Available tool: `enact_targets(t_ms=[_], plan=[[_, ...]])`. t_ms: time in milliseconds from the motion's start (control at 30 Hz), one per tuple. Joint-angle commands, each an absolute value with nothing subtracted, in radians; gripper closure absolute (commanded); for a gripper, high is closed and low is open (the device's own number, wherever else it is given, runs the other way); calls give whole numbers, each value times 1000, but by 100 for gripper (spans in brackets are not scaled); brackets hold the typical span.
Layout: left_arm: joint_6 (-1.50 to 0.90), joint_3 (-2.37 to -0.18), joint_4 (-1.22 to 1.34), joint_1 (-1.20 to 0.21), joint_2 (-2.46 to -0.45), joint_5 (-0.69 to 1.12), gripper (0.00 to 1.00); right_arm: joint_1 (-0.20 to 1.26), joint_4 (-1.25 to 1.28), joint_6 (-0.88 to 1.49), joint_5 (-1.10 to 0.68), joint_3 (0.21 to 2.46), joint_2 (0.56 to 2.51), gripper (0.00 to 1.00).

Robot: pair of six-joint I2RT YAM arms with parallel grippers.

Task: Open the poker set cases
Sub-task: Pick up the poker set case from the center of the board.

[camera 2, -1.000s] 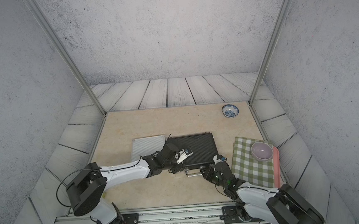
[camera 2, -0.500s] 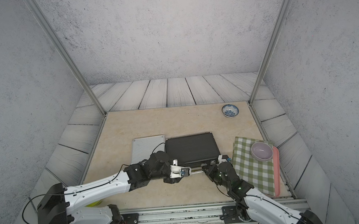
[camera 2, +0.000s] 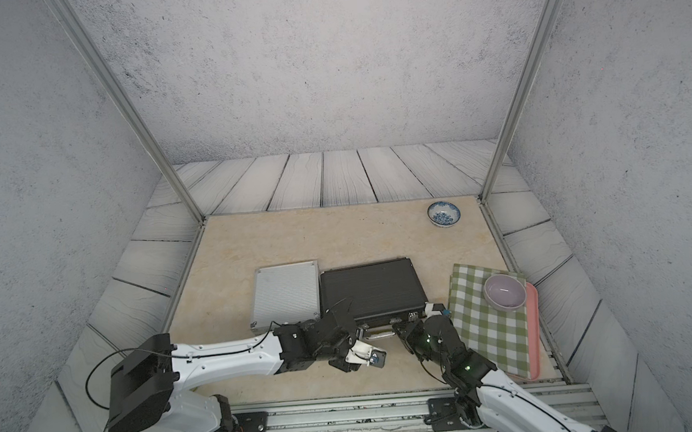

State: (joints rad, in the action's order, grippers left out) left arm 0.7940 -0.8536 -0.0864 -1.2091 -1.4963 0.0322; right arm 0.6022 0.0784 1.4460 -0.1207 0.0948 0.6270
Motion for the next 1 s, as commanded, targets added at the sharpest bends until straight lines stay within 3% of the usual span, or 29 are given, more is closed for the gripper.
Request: enact_targets(t_ms=[0, 267, 433, 633, 767, 867, 967], plan=[[783, -873, -24, -1221, -1524, -74, 44, 606, 173, 1444, -142, 156, 641, 98], [785, -876, -2, -1231, -1549, -174, 47, 607, 189, 1444, -166, 210, 660, 98], [788, -889, 46, -1230, -1573, -230, 54, 607, 203, 1449, -170, 212, 667, 98], [778, -897, 83, -1231, -1569, -280, 70, 607, 192, 1435, -189, 228, 668, 98], [784, -897, 82, -1226, -1548, -285, 97, 607, 141, 1397, -207, 257, 657, 96], [773, -908, 55, -1215, -1530, -253, 100, 607, 33, 1319, -198, 310, 635, 88], [753, -924, 19, -1192, -1509, -203, 100, 607, -141, 1168, -169, 408, 607, 59]])
